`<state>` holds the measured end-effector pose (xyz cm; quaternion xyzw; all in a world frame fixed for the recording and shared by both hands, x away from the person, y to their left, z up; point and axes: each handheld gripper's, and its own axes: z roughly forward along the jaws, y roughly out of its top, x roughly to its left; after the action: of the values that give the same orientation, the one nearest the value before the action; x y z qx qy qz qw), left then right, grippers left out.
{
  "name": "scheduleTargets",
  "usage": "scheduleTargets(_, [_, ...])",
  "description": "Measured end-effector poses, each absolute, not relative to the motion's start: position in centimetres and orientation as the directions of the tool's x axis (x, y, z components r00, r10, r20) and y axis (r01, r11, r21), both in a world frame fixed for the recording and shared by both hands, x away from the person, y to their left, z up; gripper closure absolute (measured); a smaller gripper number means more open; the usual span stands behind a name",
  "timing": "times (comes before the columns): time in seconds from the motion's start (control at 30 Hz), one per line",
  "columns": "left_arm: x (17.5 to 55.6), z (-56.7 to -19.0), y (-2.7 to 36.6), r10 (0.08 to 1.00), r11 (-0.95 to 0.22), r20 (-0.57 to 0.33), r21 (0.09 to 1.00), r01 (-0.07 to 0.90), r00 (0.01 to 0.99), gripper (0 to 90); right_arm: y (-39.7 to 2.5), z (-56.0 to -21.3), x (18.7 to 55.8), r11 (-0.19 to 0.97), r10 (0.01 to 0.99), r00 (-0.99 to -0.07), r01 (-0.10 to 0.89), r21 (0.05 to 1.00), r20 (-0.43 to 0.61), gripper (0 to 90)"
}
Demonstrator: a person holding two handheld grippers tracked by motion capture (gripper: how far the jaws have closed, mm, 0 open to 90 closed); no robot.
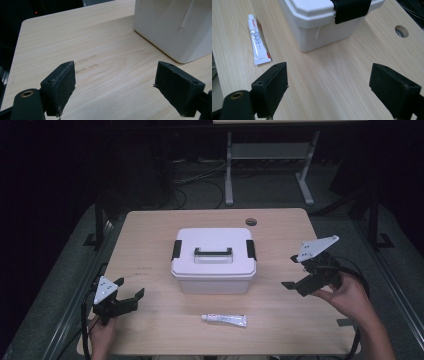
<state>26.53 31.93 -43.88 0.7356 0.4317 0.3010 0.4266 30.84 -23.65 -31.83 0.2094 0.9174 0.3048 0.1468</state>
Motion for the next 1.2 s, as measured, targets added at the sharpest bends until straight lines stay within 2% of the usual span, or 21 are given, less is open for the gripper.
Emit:
scheduleTargets(0.4, [27.0,-43.9,31.7,0.89,-0.264,0.074,0.888,0.375,0.45,16.1,-21.4,-29.3,32.5,0.769,0.398,-0.907,0.247,0.589,-0.139,15.0])
scheduleTargets(0.5, [27.1,-43.8,31.7,0.888,-0.287,0.099,0.883,0.372,0.45,16.1,-20.5,-28.8,33.1,0.786,0.378,-0.915,0.234,0.572,-0.144,15.1])
scheduleTargets(0.9, [27.0,-43.8,32.1,0.893,-0.269,0.085,0.888,0.373,0.442,16.1,-17.5,-27.2,34.9,0.809,0.316,-0.937,0.183,0.558,-0.151,15.7])
scheduleTargets(1.0, [27.0,-43.8,32.1,0.892,-0.277,0.091,0.885,0.375,0.443,16.1,-16.4,-27.0,35.5,0.822,0.286,-0.948,0.166,0.545,-0.142,20.0])
scheduleTargets(1.2, [27.0,-43.8,32.1,0.893,-0.272,0.088,0.887,0.373,0.441,16.0,-15.1,-26.7,36.2,0.834,0.258,-0.956,0.147,0.532,-0.14,20.4])
